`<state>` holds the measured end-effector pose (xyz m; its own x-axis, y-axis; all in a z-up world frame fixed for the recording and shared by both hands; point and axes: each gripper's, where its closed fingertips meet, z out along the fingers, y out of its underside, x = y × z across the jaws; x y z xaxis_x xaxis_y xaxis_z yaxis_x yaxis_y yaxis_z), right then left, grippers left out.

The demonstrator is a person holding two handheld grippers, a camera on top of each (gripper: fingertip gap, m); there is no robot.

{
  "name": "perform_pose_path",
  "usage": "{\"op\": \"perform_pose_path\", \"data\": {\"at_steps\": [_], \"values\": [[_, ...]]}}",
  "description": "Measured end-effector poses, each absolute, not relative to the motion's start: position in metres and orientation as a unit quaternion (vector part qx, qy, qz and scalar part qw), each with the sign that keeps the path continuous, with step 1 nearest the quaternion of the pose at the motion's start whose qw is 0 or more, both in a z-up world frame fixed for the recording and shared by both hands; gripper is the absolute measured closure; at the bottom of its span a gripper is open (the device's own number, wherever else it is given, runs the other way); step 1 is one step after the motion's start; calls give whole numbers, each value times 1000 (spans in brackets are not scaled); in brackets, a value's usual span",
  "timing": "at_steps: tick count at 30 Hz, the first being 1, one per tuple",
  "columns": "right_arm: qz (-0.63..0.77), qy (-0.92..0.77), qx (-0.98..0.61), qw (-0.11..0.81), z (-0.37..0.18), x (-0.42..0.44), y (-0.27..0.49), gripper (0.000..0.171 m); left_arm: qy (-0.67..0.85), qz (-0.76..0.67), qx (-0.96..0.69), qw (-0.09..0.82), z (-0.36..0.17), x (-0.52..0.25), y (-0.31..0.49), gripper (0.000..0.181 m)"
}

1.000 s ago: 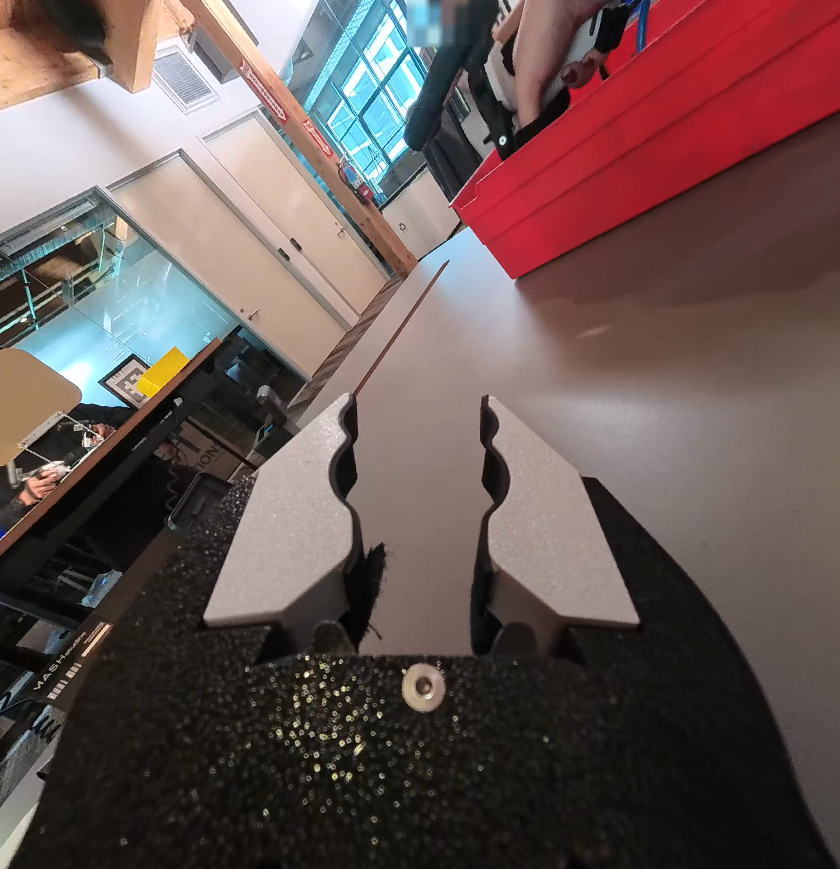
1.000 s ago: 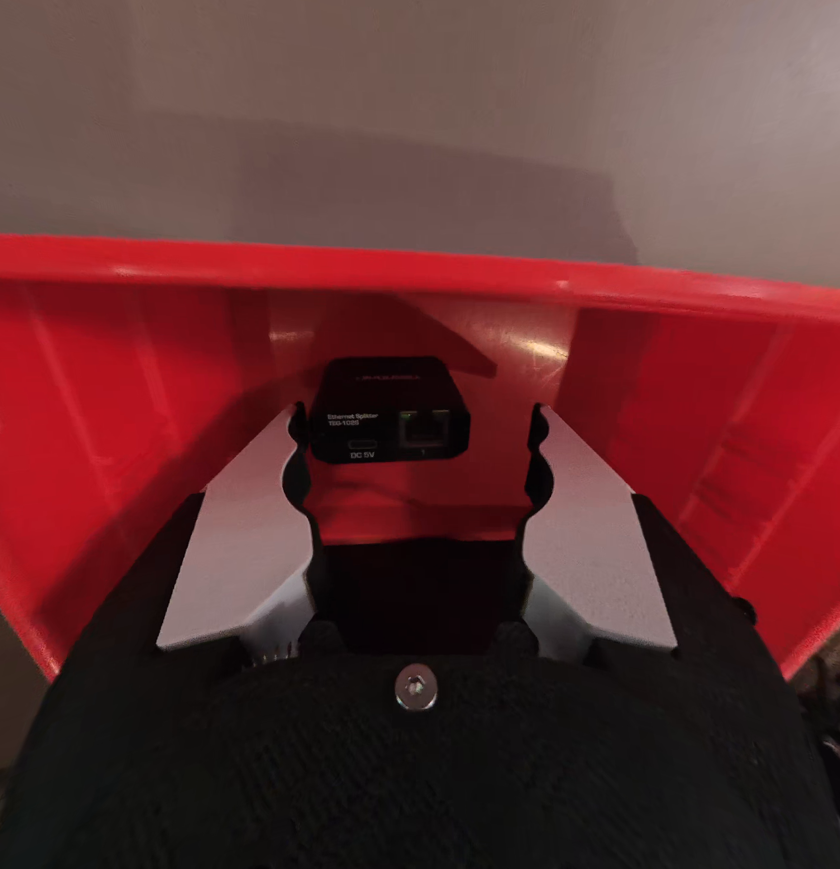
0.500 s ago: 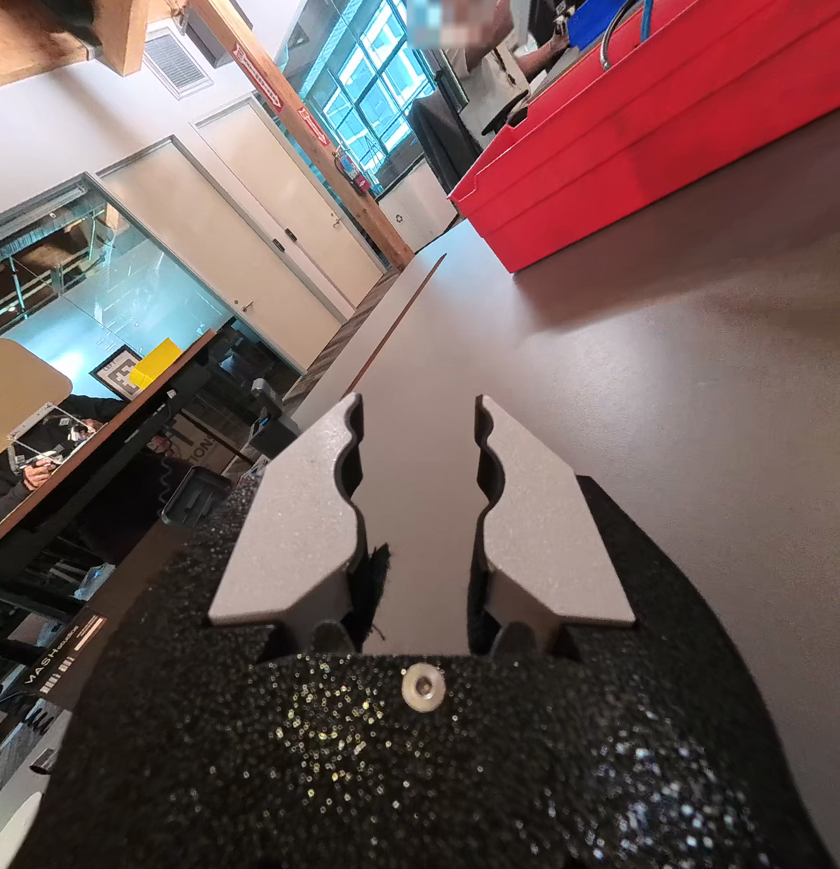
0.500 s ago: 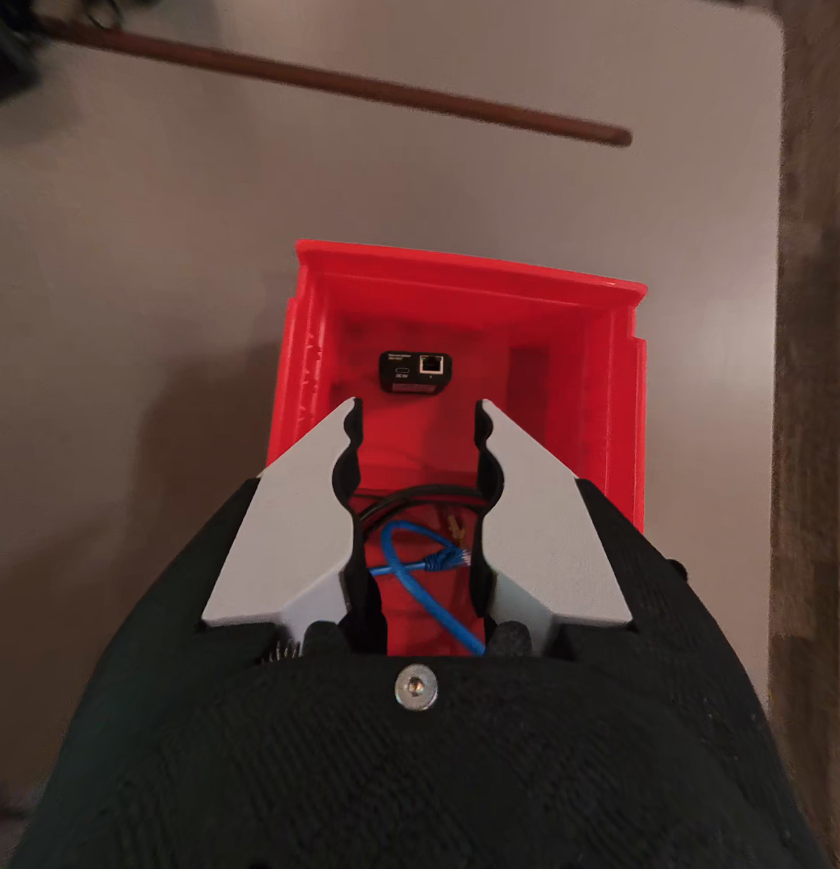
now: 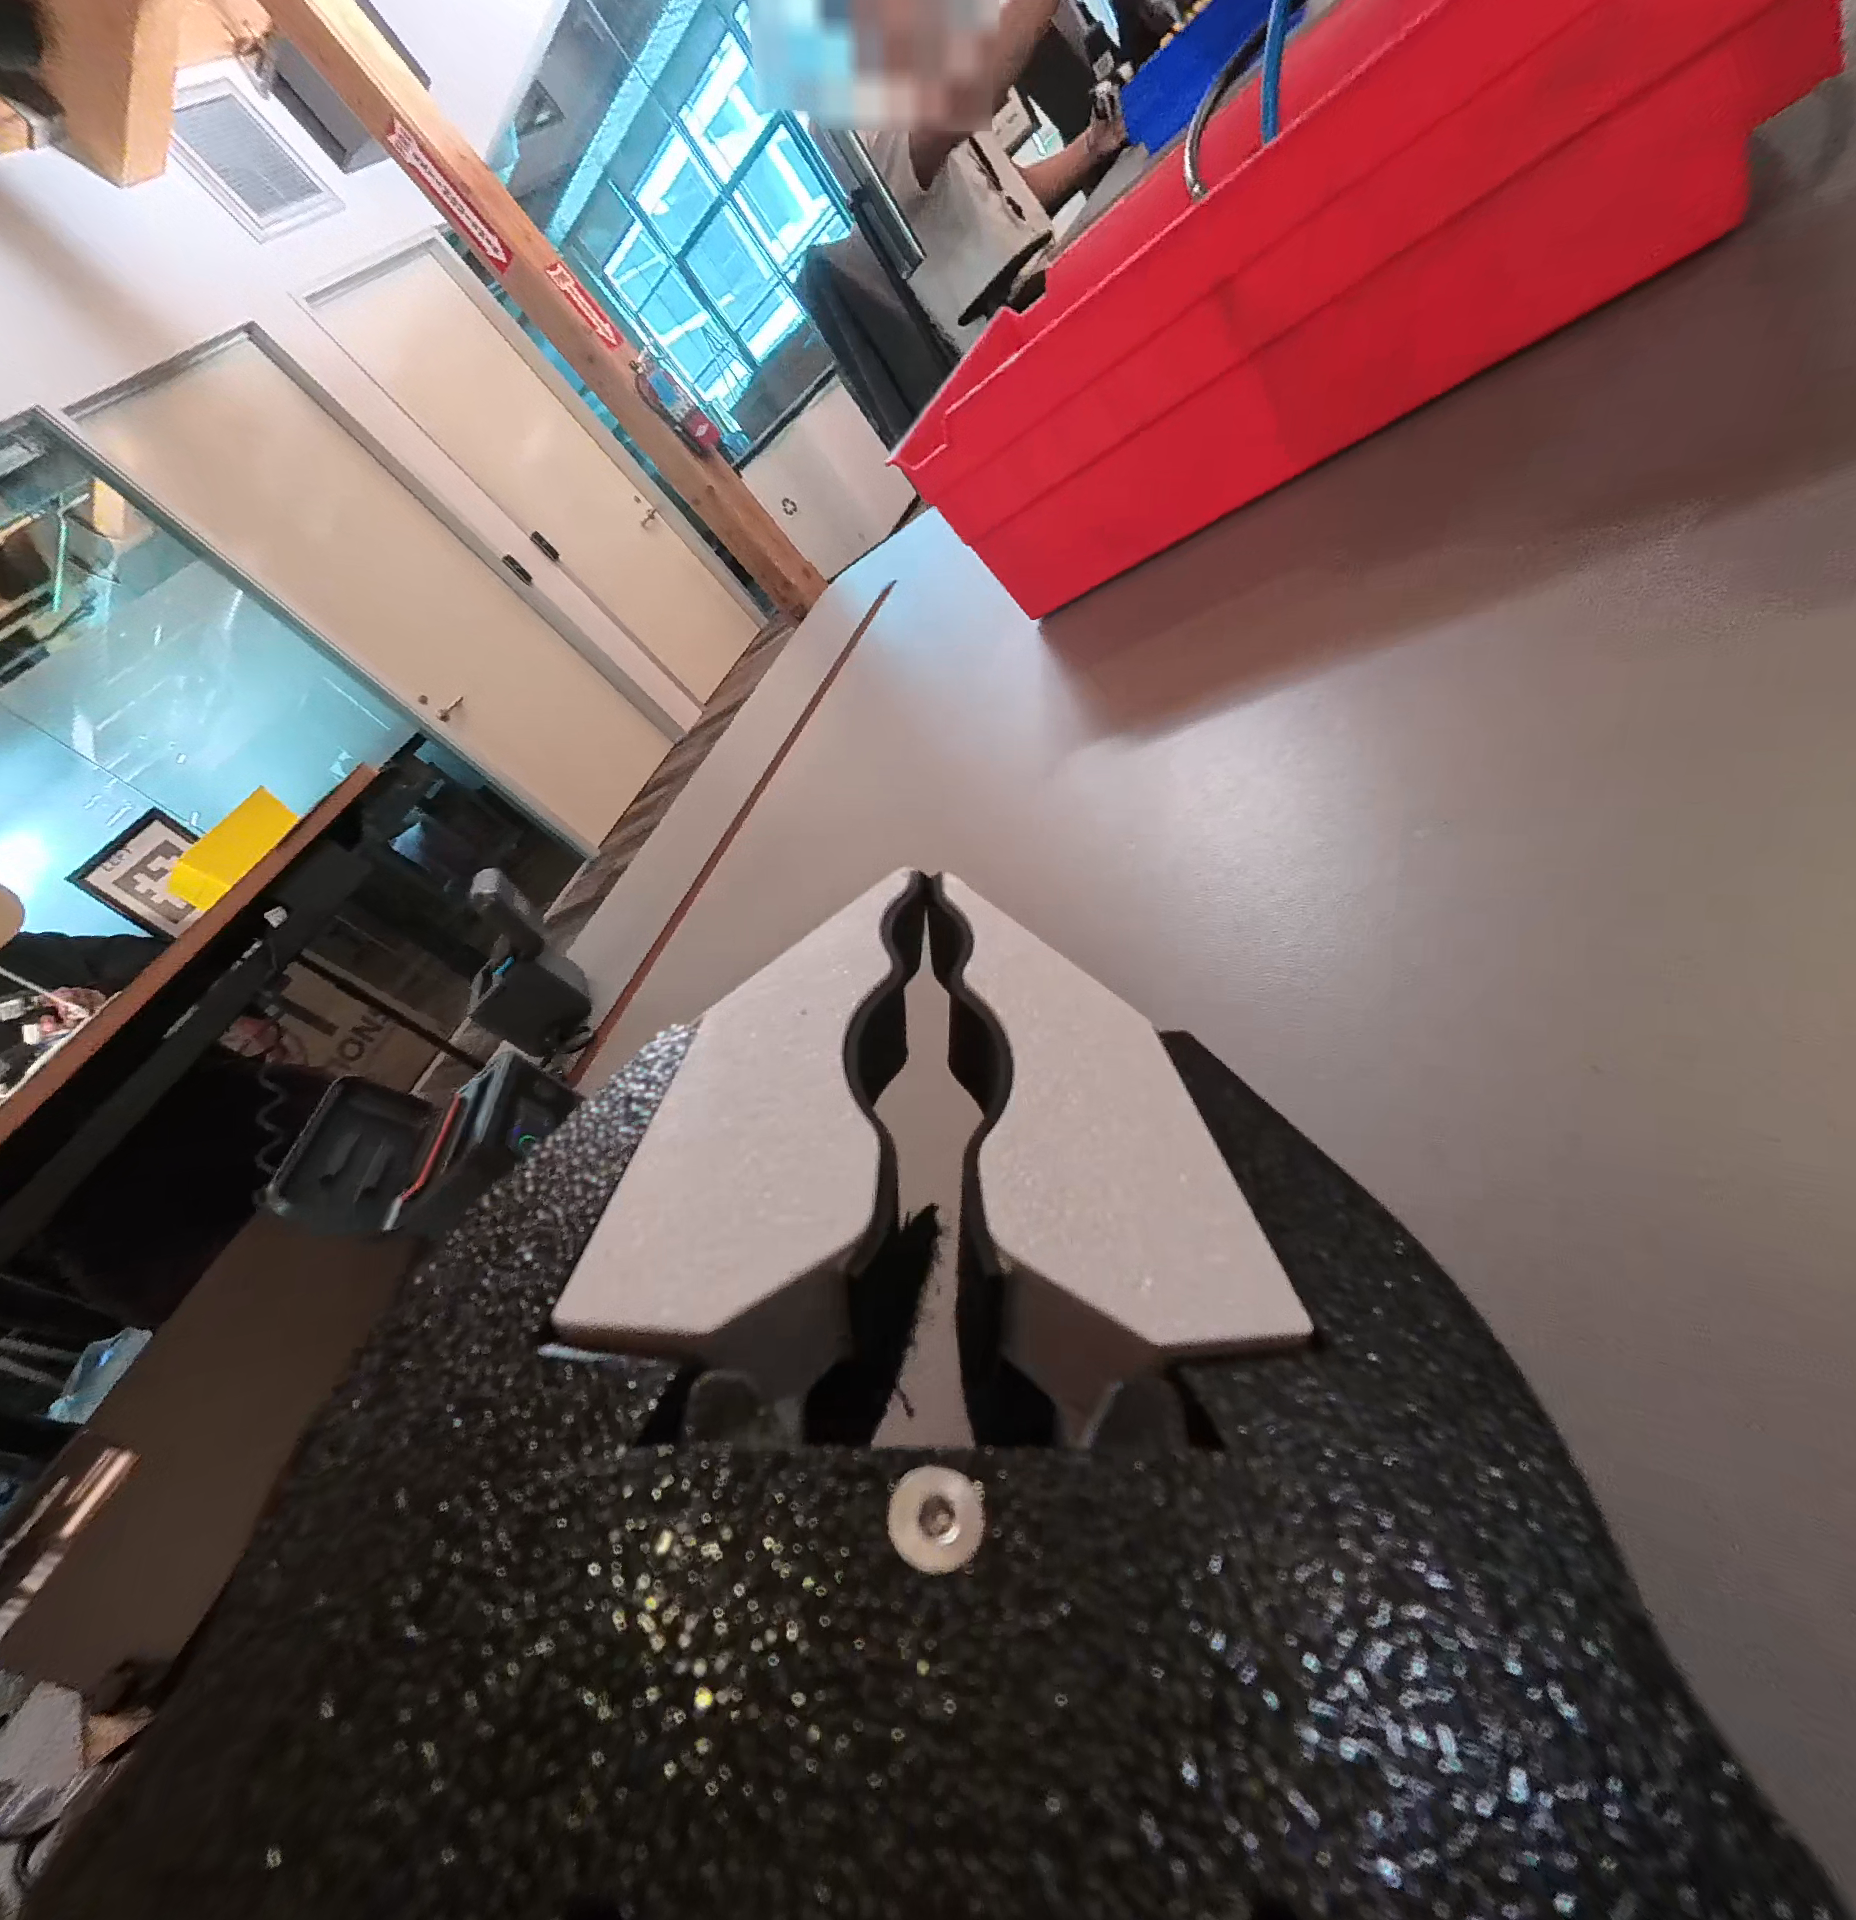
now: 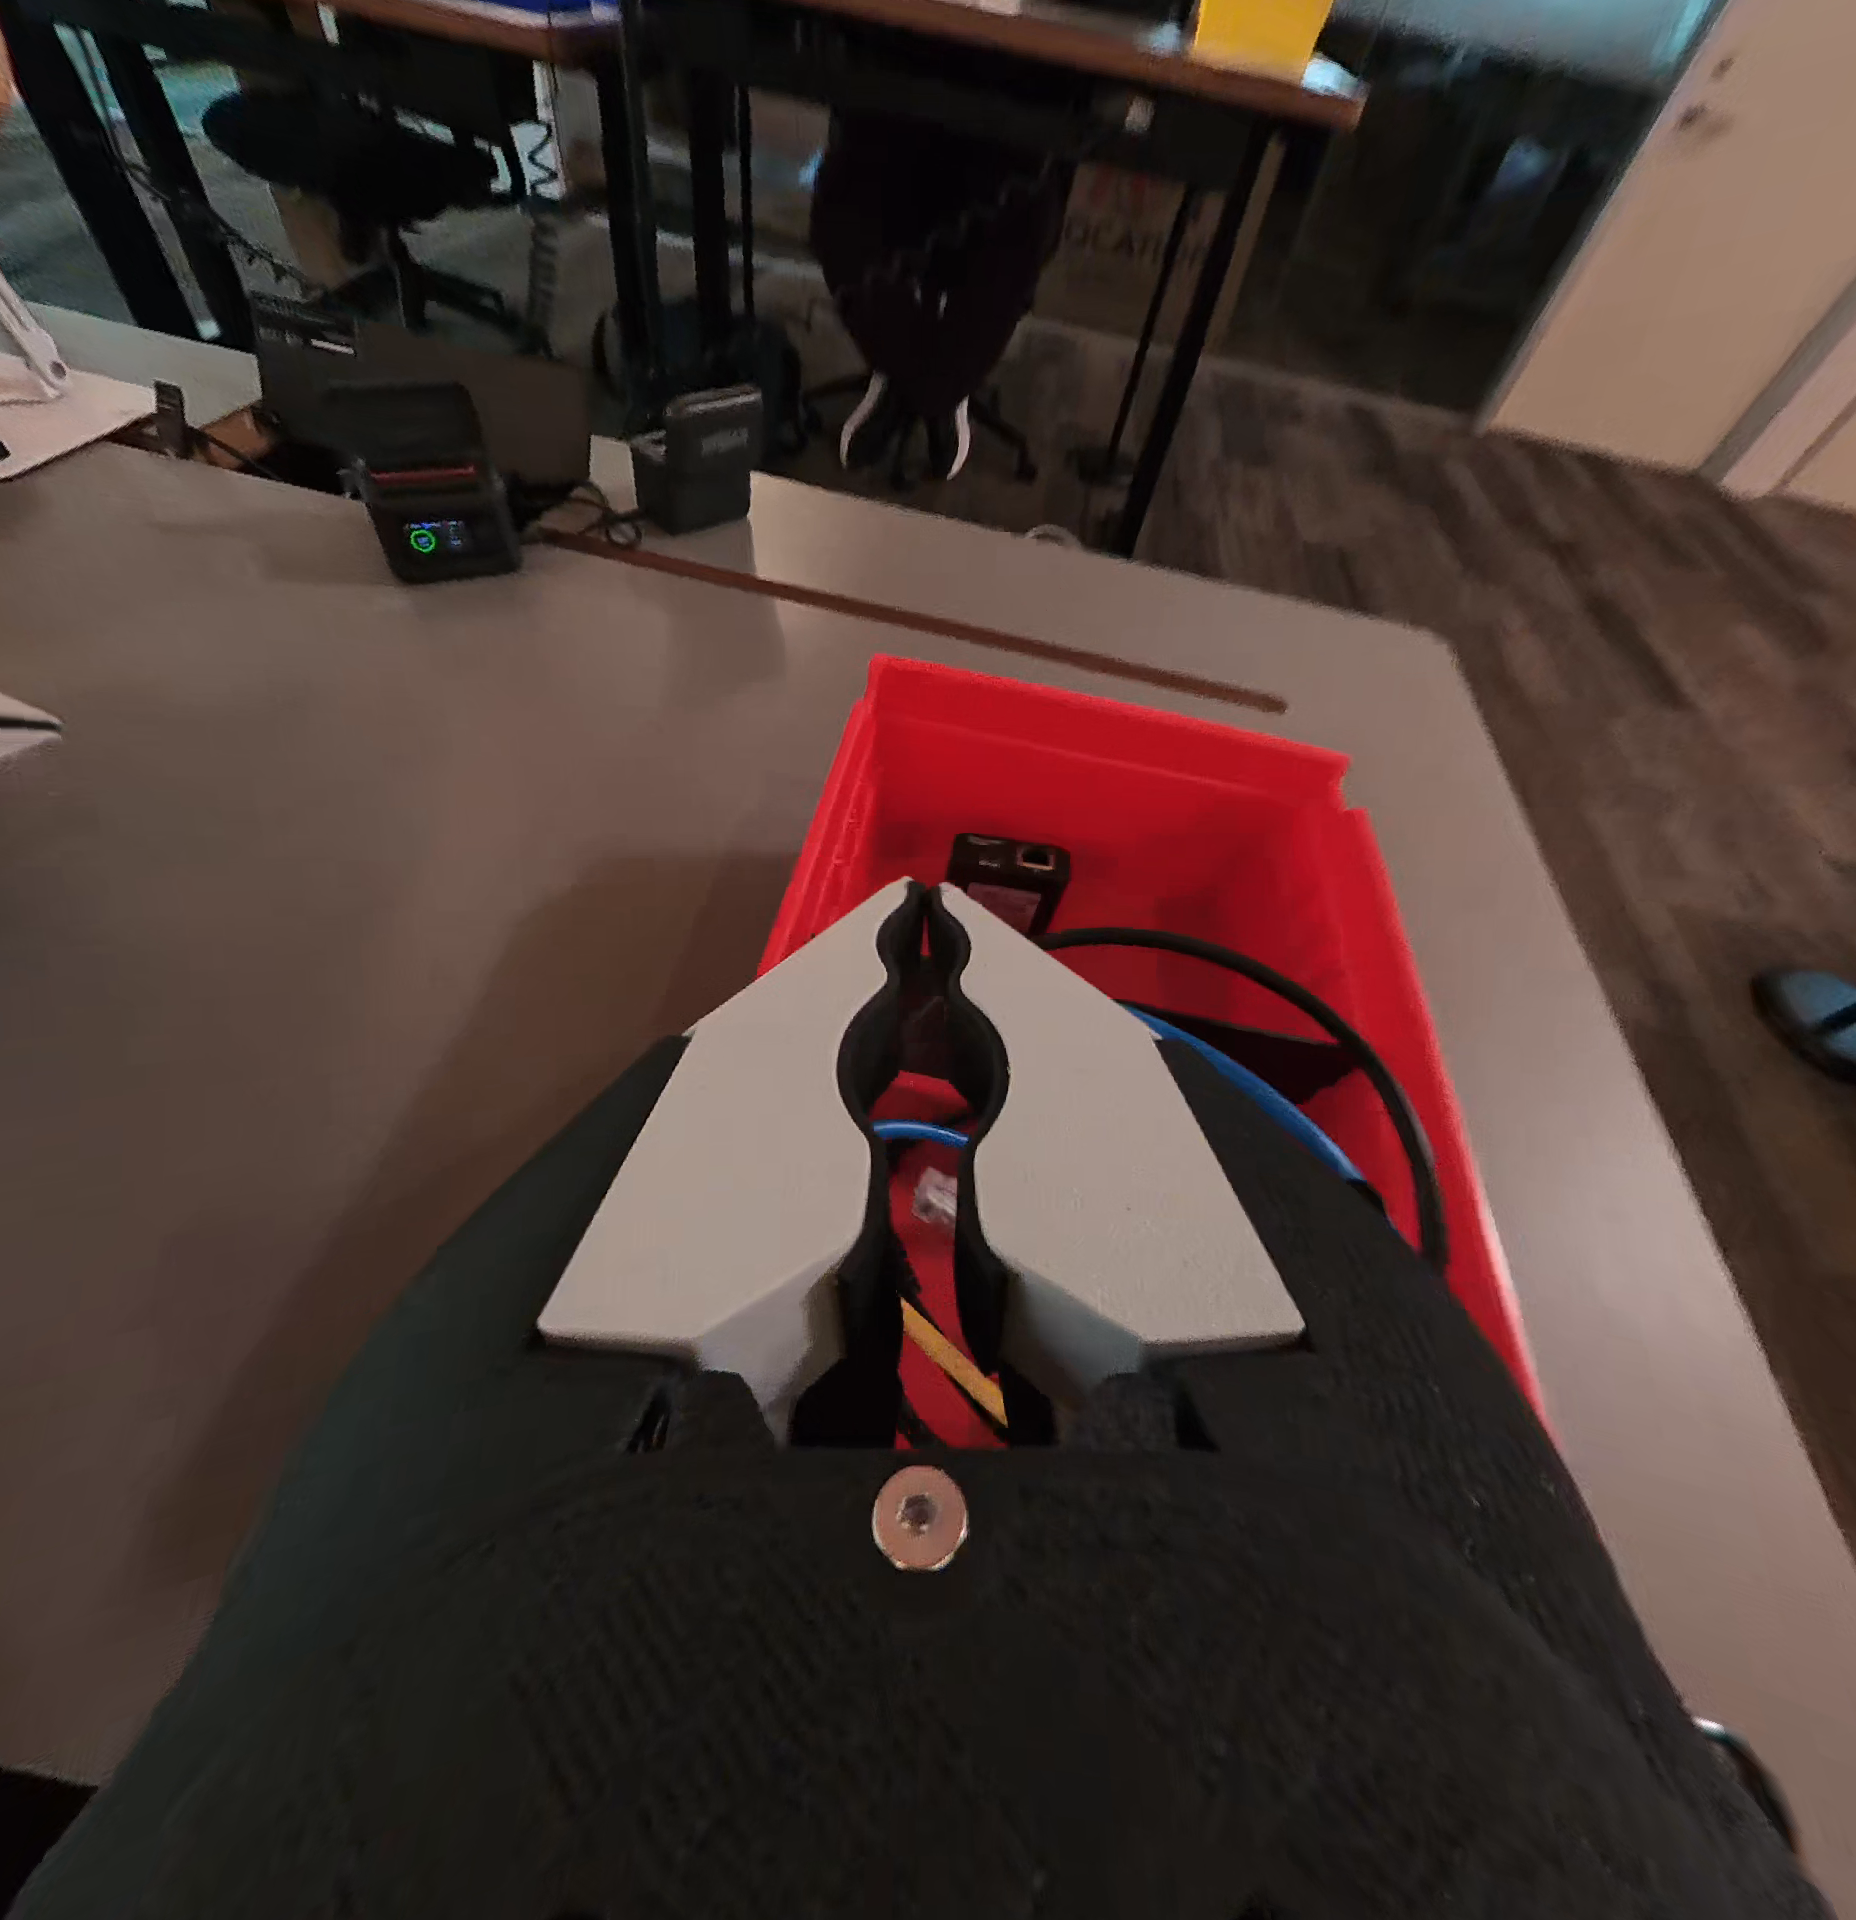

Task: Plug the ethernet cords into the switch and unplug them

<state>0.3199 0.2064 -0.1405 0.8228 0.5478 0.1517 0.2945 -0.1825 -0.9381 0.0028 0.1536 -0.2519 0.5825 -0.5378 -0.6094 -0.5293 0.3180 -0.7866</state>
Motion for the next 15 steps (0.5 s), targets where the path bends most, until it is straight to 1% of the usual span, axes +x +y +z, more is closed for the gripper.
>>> {"op": "perform_pose_path", "data": {"at_steps": [3,6,7,10,12,13,15], "values": [[60,-284,-738,609,-130,349,200,171,434,25,-584,686,-243,-7,156,181],[62,-289,-724,624,-116,370,205,171,396,33,-601,694,-222,-8,154,181],[62,-283,-720,631,-109,378,210,167,384,20,-599,702,-210,-2,149,181],[66,-243,-715,652,-89,404,226,133,344,-38,-616,707,-186,15,127,181],[76,-229,-723,647,-89,418,235,118,317,-52,-633,704,-177,13,112,181],[72,-221,-731,642,-92,427,240,112,297,-48,-642,705,-172,4,104,167],[61,-204,-749,627,-106,446,247,104,250,-23,-680,689,-168,-24,89,123]]}}
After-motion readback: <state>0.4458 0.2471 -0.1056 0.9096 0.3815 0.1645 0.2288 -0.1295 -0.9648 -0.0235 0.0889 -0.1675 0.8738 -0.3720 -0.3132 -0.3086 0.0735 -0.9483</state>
